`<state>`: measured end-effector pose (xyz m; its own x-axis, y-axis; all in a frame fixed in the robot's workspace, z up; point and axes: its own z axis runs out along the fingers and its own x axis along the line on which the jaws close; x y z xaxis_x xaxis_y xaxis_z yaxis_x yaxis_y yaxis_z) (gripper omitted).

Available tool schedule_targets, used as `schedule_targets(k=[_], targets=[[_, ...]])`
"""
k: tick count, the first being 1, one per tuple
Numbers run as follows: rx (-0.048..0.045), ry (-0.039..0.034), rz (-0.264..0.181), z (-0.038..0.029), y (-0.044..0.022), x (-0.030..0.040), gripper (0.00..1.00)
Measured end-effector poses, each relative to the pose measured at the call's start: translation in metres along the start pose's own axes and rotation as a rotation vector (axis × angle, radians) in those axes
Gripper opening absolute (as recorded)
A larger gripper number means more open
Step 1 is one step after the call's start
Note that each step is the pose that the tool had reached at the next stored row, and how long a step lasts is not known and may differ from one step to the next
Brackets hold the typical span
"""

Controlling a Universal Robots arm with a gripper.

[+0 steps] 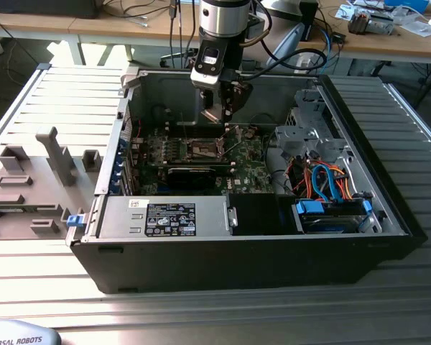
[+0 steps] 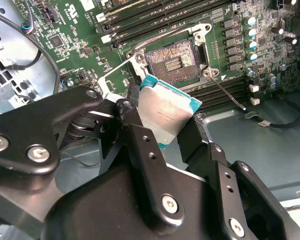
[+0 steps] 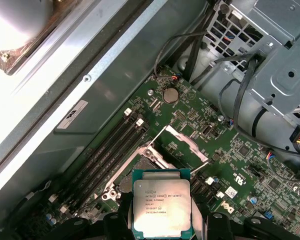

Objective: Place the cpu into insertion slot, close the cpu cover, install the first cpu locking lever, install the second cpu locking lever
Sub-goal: 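Place the cpu into insertion slot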

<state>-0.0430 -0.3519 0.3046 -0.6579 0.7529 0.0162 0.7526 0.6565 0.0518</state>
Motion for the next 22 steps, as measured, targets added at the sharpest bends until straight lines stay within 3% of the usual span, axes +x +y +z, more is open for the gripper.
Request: schedule_targets(k=[22], targets=[[-0.0003,-0.0008,0.015,0.0000,0.0000,0.0000,0.54]])
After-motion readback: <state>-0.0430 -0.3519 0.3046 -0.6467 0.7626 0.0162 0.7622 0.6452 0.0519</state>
